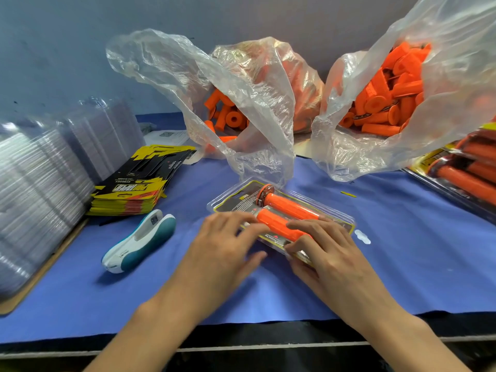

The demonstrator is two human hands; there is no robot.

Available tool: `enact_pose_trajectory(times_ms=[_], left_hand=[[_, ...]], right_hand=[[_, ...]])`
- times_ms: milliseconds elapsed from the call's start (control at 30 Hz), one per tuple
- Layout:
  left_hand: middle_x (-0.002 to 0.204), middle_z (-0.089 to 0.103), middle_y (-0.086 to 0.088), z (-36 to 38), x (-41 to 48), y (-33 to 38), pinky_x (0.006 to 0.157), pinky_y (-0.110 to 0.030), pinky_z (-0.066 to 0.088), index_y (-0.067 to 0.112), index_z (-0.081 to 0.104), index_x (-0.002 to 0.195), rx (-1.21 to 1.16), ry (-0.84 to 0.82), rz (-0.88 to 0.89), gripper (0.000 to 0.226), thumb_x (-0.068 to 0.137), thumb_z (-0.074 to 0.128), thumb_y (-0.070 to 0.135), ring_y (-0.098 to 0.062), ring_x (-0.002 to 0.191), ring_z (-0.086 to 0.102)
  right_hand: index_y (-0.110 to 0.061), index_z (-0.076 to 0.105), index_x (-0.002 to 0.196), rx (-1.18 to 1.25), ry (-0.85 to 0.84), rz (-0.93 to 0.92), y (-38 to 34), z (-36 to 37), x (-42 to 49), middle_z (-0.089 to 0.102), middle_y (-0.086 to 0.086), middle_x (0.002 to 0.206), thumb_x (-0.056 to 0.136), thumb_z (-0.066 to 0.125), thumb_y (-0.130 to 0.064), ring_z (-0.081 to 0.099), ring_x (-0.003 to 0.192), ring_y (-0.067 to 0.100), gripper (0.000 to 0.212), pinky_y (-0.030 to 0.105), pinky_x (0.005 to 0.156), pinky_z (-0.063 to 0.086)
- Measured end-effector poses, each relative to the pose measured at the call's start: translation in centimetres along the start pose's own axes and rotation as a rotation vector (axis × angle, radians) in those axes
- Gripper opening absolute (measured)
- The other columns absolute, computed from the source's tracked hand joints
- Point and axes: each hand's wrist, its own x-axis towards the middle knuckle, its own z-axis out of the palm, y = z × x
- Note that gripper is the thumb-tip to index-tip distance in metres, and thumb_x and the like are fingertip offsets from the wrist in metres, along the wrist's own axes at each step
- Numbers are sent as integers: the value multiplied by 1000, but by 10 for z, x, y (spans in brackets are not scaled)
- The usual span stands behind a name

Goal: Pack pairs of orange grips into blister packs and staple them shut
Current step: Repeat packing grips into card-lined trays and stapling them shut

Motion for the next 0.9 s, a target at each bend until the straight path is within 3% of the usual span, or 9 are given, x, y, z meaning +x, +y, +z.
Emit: enact_pose_trajectory(times_ms=[233, 400, 467, 533, 600, 700, 767, 833, 900], left_hand=[[93, 64, 9, 14, 10, 3, 86, -35, 46, 26, 64, 90, 68, 48, 113, 4, 90, 65, 22, -20, 92, 62], [95, 71, 13, 0, 2, -33, 88, -41, 48, 23, 67, 83, -66, -13, 57, 15, 88, 57, 33, -18, 110, 65], [99, 72, 14, -4, -2, -42, 90, -41, 46, 21, 67, 82, -88, -30, -16, 4, 86, 69, 22, -20, 117, 62], [105, 71, 14, -6, -4, -44, 93, -41, 46, 19, 67, 86, -75, -70, -101, 17, 81, 77, 6, -22, 122, 59], [112, 70, 10, -8, -6, -42, 95, -43, 48, 17, 69, 93, -67, -80, -120, 25, 81, 67, -5, -24, 123, 58], [113, 68, 6, -17, -15, -32, 92, -41, 49, 18, 69, 103, -48, -32, -116, 43, 79, 35, 9, -25, 115, 60], [106, 64, 8, -20, -22, -20, 86, -39, 46, 21, 65, 104, -103, 36, -142, 32, 85, 40, 17, -21, 101, 58], [101, 59, 9, -17, -28, -2, 81, -38, 46, 23, 60, 104, -118, 88, -101, 16, 92, 51, 29, -19, 91, 55], [101, 57, 5, -12, -28, 12, 78, -37, 46, 25, 56, 110, -62, 102, -38, 24, 92, 55, 40, -21, 86, 55]], right_hand=[[-20, 67, 99, 51, 12, -32, 4, -4, -2, 61, -1, 128, 92, 62, -31, 56, 117, 22, 15, 39, 103, 43], [-21, 45, 141, 34, -131, 2, 16, -13, -8, 57, 2, 135, 75, 84, -35, 54, 121, 19, 77, 38, 108, 37], [-18, 58, 129, 27, -108, 84, 19, -15, -9, 62, 2, 122, 75, 85, -26, 63, 106, 22, 61, 31, 95, 44], [-18, 68, 108, -21, -89, 82, 21, -16, -8, 64, 0, 106, 75, 84, -18, 66, 91, 24, 37, 32, 80, 49], [-20, 69, 95, -75, -97, 31, 20, -15, -8, 65, -2, 96, 76, 83, -14, 65, 85, 25, 24, 37, 73, 53], [-22, 68, 92, -85, -79, 4, 21, -13, -9, 64, -4, 94, 83, 78, -17, 64, 86, 24, 14, 39, 76, 53], [-25, 67, 93, -97, -43, -31, 22, -11, -9, 63, -5, 94, 91, 67, -26, 62, 87, 22, 2, 36, 81, 48], [-26, 68, 95, -98, -21, -54, 21, -9, -8, 62, -6, 94, 94, 57, -34, 60, 88, 20, 13, 33, 83, 44], [-28, 68, 99, -98, -2, -70, 20, -8, -7, 62, -6, 94, 95, 57, -38, 57, 87, 20, 15, 31, 85, 42]])
